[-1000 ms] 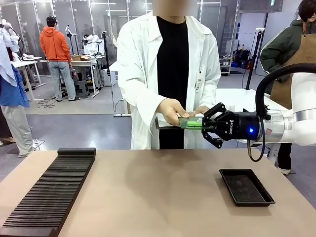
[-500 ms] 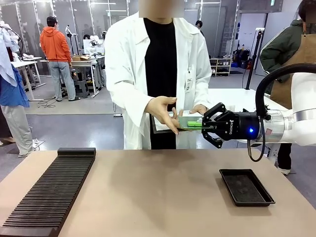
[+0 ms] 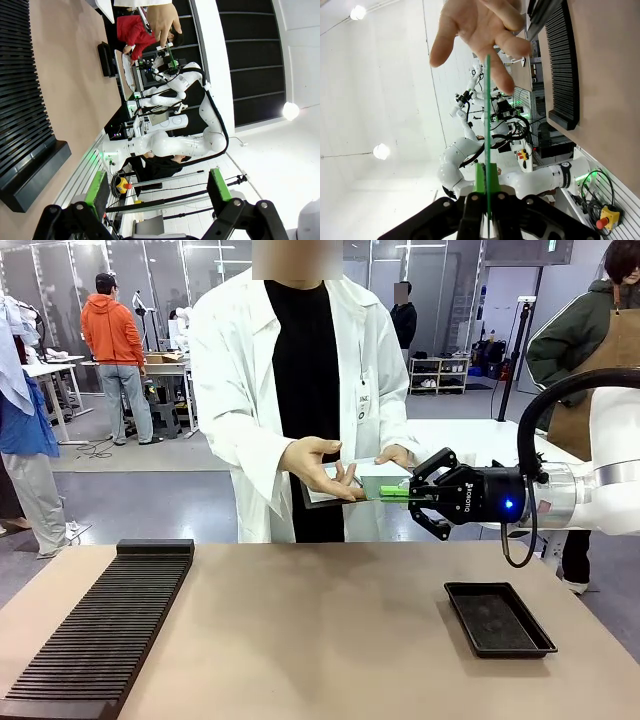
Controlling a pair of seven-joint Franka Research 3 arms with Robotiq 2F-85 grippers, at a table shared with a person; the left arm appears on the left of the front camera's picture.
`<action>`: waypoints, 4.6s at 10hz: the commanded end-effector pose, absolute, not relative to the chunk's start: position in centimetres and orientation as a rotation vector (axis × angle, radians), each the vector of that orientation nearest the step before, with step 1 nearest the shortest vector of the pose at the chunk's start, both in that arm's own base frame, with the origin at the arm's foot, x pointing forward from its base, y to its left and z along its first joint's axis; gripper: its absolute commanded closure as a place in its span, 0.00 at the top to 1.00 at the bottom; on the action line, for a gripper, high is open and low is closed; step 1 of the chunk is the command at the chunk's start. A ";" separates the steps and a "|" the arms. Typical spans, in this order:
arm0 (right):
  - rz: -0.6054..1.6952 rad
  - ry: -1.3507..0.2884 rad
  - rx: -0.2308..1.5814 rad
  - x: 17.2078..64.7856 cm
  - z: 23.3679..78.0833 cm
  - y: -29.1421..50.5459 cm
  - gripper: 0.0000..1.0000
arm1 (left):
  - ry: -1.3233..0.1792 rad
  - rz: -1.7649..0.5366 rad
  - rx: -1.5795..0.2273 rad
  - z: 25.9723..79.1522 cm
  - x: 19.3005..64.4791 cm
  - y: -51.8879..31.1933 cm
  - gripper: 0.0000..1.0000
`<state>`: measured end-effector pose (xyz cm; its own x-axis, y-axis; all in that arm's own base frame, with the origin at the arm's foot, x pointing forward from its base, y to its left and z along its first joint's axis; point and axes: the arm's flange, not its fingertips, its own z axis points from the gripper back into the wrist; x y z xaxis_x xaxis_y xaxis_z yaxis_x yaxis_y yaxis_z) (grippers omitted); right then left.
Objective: Inspect the PCB.
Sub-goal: Place the Blank PCB in the ESD tray.
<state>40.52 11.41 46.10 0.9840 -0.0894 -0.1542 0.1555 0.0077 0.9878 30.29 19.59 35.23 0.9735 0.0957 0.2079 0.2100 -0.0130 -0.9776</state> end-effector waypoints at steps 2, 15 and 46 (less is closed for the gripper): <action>-0.192 0.052 1.552 40.5 46.1 11.4 0.03 | -0.235 -0.088 -1.579 35.8 30.3 19.5 1.00; -0.102 -0.115 1.013 42.1 39.4 -3.3 0.03 | -0.235 -0.088 -1.579 35.8 30.3 19.5 1.00; -0.243 -0.207 0.539 45.1 33.5 -3.4 1.00 | -0.235 -0.088 -1.579 35.8 30.3 19.5 1.00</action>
<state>45.74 -4.33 32.83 0.9562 -0.2576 0.1388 0.1349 0.8090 0.5722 30.29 19.58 35.25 0.9733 0.0956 0.2085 0.2106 -0.0127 -0.9775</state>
